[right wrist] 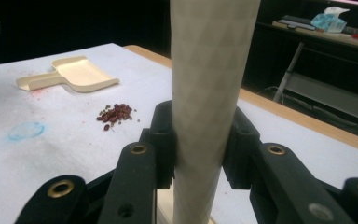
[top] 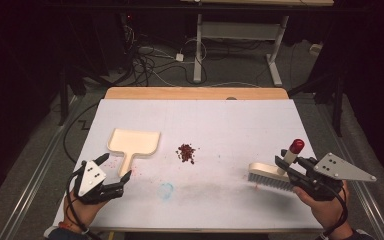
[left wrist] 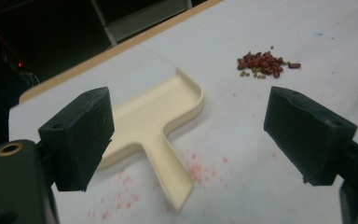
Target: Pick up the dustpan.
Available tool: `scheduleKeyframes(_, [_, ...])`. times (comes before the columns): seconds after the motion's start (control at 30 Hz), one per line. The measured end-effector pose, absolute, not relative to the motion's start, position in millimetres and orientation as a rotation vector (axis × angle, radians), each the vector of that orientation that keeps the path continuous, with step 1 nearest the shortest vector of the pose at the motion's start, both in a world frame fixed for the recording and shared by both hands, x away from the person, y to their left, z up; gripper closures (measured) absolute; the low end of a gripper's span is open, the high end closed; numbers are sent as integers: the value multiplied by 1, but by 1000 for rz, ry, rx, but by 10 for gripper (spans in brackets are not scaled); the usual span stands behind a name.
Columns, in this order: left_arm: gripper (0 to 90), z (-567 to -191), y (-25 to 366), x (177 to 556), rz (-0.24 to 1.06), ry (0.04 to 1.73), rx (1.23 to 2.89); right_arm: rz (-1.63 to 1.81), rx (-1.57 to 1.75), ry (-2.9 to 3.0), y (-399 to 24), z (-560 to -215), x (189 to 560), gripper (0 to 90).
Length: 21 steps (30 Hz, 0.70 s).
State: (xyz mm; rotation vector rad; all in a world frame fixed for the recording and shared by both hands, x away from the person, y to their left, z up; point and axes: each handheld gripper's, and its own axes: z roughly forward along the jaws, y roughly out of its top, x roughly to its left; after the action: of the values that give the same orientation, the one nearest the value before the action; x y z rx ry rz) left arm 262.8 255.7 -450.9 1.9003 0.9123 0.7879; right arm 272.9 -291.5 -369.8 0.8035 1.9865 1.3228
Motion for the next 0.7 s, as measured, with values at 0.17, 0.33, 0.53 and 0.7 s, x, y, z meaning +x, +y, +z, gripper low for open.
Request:
scheduleKeyframes(0.17, [152, -457, 258, 258, 762, 935, 1951, 1322, 804, 1983, -293, -370, 272, 698])
scheduleKeyframes(0.33, [152, -461, 258, 260, 701, 970, 2001, 1310, 804, 1987, -292, -371, 270, 697])
scheduleKeyframes(0.53, [168, -461, 258, 265, 647, 1079, 2043, 1301, 813, 1995, -291, -372, 269, 697])
scheduleKeyframes(0.7, [176, -464, 254, 286, 577, 1154, 2080, 1297, 812, 1999, -289, -372, 269, 697])
